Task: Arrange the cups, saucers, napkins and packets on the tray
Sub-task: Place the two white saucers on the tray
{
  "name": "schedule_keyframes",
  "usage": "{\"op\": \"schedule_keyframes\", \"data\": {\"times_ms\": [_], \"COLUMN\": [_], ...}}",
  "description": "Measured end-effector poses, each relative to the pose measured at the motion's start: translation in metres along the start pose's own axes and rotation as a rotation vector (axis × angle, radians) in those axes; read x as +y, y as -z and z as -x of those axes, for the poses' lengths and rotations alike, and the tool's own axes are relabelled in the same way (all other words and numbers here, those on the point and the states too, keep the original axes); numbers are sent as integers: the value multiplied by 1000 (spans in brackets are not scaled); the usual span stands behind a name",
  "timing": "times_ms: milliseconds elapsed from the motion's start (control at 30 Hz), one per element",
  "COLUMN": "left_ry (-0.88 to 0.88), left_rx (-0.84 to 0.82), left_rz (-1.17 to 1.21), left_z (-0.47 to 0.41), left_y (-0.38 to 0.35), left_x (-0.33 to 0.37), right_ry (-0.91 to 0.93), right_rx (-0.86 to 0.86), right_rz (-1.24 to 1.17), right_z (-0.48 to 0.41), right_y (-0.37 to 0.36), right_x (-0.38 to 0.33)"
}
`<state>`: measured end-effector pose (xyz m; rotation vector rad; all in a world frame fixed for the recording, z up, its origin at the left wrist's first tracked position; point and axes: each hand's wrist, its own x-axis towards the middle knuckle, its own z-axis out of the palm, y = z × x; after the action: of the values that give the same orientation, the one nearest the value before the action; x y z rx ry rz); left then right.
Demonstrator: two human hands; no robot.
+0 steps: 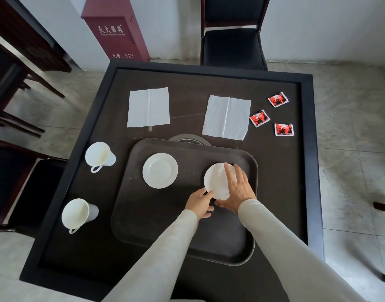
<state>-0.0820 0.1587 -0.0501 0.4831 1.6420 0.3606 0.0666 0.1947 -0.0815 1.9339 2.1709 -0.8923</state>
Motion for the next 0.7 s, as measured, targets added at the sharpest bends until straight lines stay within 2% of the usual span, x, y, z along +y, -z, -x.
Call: {"op": "schedule_keyframes", "data": {"times_ms": [500, 700], "left_ry": [16, -101], "left_rx": [9, 83], "left_rz": [-121, -187], "left_z": [31, 60], "left_y": [-1, 11], "left_x": [-13, -32], "right_ry": [-70, -71], "right_rx": [-13, 18], "right_rz": [5, -15], "right_z": [40, 68], "right_y": [-1, 5], "right_x": [20, 21]}}
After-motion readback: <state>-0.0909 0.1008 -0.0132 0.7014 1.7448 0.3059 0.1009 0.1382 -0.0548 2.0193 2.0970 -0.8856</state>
